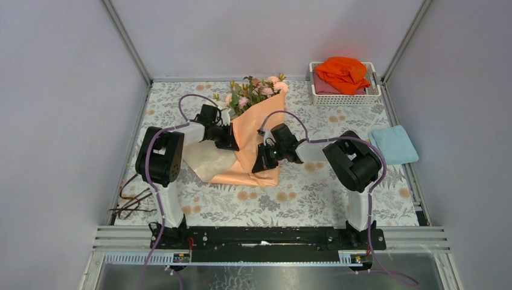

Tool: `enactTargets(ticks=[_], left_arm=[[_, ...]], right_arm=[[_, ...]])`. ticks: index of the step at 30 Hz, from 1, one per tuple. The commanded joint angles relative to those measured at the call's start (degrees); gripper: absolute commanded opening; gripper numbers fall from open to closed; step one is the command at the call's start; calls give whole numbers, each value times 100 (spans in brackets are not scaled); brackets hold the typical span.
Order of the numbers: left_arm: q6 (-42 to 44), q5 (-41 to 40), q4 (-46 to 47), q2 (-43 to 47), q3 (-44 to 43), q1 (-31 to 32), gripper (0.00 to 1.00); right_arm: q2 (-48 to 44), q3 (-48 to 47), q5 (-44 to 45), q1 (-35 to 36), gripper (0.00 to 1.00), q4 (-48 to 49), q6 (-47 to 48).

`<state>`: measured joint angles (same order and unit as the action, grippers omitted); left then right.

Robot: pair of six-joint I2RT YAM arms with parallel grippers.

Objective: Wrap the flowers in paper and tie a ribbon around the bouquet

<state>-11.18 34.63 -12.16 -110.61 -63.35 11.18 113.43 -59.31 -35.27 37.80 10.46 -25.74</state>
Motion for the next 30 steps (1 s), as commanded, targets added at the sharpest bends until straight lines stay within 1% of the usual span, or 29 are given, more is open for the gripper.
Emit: enactTargets(ticks=[1, 2, 3, 4, 5, 6, 7, 8, 9, 11, 13, 14, 17, 19, 21, 23, 24, 27, 30], left_arm=[[521, -672, -254, 268, -254, -101, 0], [644, -671, -357, 374, -333, -100, 7], [772, -627, -506, 506, -420, -99, 26], [964, -527, -701, 657, -504, -80, 37], [1310, -378, -929, 843, -574, -48, 44], [1592, -201, -1143, 1080, -592, 22, 47], [1949, 44, -1367, 1321, -560, 160, 47], [2315, 194, -1577, 1591, -488, 321, 44], [2664, 301, -1781, 1822, -383, 516, 38], [3249, 363, -2134, 2137, -103, 963, 20], [3585, 263, -2252, 2256, 216, 1399, 11], [3614, 94, -2173, 2247, 357, 1591, 9], [3603, -509, -1645, 2112, 671, 1912, 7], [3730, -851, -1274, 2018, 845, 1981, 7], [3945, -1177, -1115, 1859, 946, 2045, 7], [4202, -1407, -1346, 1663, 1005, 2080, 6], [4358, -1399, -1509, 1645, 1073, 2081, 5], [4866, -1184, -1942, 1935, 1457, 2094, 4], [5193, -1408, -2173, 2145, 1778, 2132, 3]], right_arm=[[301, 244, 203, 31, 0, 255, -284], [366, 237, 282, 26, 0, 205, -303], [392, 236, 377, 24, 0, 161, -320], [394, 250, 479, 23, 0, 140, -334], [380, 271, 572, 13, 0, 122, -352], [355, 302, 656, 11, 0, 115, -378], [329, 338, 710, 5, 0, 125, -412], [314, 367, 727, 4, 0, 154, -454], [325, 398, 722, 6, 0, 196, -500], [380, 417, 686, -9, 0, 269, -621], [436, 443, 659, -20, 0, 403, -760], [457, 453, 642, -26, 0, 465, -817], [502, 447, 622, -42, 0, 533, -934], [528, 447, 610, -49, 0, 569, -980], [540, 443, 629, -47, 0, 578, -986], [528, 446, 699, -45, 0, 535, -982], [517, 448, 751, -50, 0, 490, -964], [506, 438, 843, -47, 0, 354, -874], [529, 414, 885, -53, 0, 238, -815]])
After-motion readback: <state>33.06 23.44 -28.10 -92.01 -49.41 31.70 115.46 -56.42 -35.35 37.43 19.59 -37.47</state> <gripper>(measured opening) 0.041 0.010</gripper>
